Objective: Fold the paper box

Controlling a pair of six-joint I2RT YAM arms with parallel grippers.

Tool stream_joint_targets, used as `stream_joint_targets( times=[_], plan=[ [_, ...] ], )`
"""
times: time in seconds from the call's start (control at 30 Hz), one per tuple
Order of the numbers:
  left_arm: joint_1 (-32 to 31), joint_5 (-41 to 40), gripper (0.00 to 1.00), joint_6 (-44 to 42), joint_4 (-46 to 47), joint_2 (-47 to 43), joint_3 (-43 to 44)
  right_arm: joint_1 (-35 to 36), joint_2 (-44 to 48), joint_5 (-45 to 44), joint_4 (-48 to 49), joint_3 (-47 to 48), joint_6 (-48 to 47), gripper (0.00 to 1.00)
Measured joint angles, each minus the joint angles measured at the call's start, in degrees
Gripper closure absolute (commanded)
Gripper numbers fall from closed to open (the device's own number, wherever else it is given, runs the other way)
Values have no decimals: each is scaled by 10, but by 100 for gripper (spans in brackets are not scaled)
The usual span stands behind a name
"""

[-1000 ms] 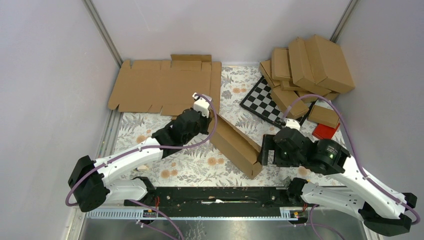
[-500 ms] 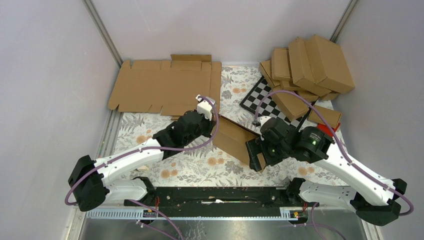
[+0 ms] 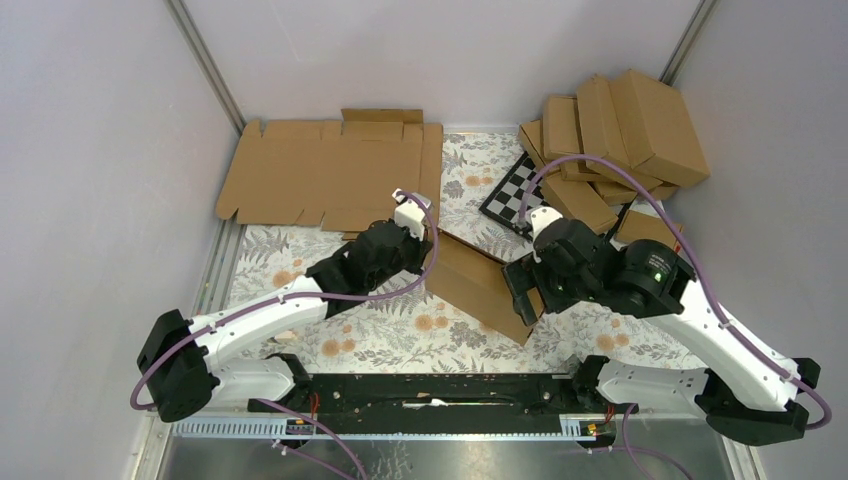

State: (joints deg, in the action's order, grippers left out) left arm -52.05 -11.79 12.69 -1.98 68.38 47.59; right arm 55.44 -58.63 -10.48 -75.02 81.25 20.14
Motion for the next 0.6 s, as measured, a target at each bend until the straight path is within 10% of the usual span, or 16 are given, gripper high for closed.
stream_joint_targets(
  times=[0.6],
  plan=[
    [0,10,100,-3,-1,-2,0,0,-22,-38,89,-101,-45,0]
  ],
)
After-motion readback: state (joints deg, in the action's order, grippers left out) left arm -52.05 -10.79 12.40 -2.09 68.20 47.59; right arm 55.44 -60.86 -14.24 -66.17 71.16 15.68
